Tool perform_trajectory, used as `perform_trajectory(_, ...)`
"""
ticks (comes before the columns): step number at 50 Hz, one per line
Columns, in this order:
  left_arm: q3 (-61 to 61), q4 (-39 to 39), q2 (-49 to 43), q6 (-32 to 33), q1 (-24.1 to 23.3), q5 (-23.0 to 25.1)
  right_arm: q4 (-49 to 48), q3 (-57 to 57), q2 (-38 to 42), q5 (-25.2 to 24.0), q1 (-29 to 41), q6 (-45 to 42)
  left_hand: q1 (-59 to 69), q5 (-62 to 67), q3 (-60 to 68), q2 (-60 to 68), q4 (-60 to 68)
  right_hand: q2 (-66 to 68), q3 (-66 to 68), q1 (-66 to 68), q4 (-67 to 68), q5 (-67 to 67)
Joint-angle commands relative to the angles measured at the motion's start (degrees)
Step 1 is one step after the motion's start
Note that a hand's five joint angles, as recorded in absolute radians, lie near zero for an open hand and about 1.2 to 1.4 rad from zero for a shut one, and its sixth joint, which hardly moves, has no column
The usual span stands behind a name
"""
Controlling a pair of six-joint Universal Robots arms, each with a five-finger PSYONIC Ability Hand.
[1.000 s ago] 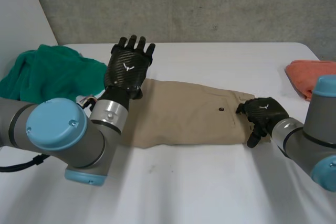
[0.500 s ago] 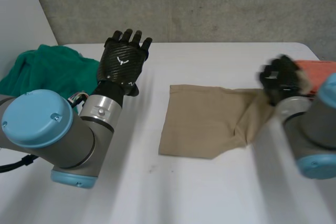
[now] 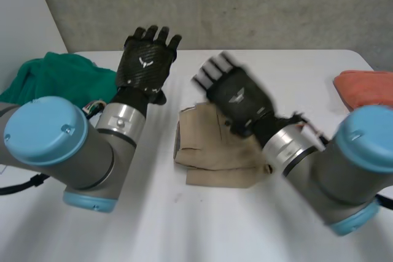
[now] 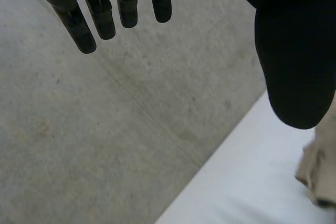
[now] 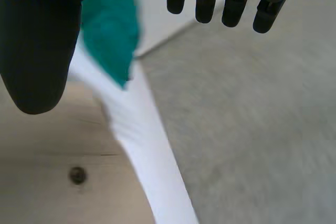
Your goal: Fold the laundry.
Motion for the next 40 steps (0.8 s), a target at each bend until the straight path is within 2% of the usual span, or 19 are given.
perform_trajectory(1,9.12,-3.93,-3.77,-5.46,-3.91,0.19,9.45,-3.85,-5.02,4.0,-7.12,34.15,-0.25,-1.84,-1.22,-0.89,-0.64,-2.0,-1.82,-3.13,-1.89,-2.48)
perform_trajectory(5,15.0,-12.01,-8.16,-9.68,-5.93,0.28,21.31,-10.08,-2.49,3.47,-9.76,35.04,-0.25,-1.84,-1.22,-0.89,-0.64,-2.0,-1.82,-3.13,-1.89,-2.48)
perform_trajectory(9,22.99,-22.54,-15.18,-13.37,-6.9,0.2,33.16,-20.25,7.77,3.82,-9.68,33.82,-0.09,-1.67,-1.05,-0.72,-0.48,-2.0,-1.82,-3.13,-1.89,-2.48)
perform_trajectory(13,28.27,-30.89,-20.99,-13.64,-7.16,0.11,40.29,-27.39,14.73,4.7,-9.59,30.22,-0.25,-1.84,-1.22,-0.88,-0.64,-2.0,-1.82,-3.13,-1.89,-2.48)
perform_trajectory(19,31.62,-38.83,-25.75,-13.47,-7.08,-0.33,41.72,-30.84,20.99,6.98,-9.76,24.68,-0.09,-1.67,-1.05,-0.72,-0.47,-2.0,-1.82,-3.13,-1.89,-2.48)
perform_trajectory(22,31.72,-41.2,-26.72,-13.29,-6.99,-0.33,41.99,-31.28,23.1,10.14,-9.76,21.25,0.25,-1.34,-0.72,-0.38,-0.14,-2.0,-1.82,-3.13,-1.89,-2.48)
perform_trajectory(26,32.24,-43.58,-26.81,-13.03,-6.81,-0.33,42.25,-31.19,23.28,14.01,-9.5,15.8,0.75,-0.83,-0.21,0.12,0.36,-0.07,0.1,-1.21,0.03,-0.56)
perform_trajectory(31,34.44,-45.07,-25.67,-10.13,-6.55,-0.24,42.25,-30.4,20.56,14.55,-9.41,12.98,0.59,-1.0,-0.38,-0.04,0.2,0.61,0.78,-0.52,0.72,0.13)
perform_trajectory(35,33.65,-44.99,-21.55,-8.9,-6.81,0.46,40.15,-28.3,15.38,14.72,-9.41,14.12,-0.42,-2.01,-1.39,-1.05,-0.81,-2.0,-1.82,-3.13,-1.89,-2.48)
perform_trajectory(40,32.16,-43.5,-14.95,-9.51,-6.81,0.46,31.99,-19.01,6.78,14.81,-9.32,15.26,-0.76,-2.34,-1.72,-1.39,-1.15,-2.0,-1.82,-3.13,-1.89,-2.48)
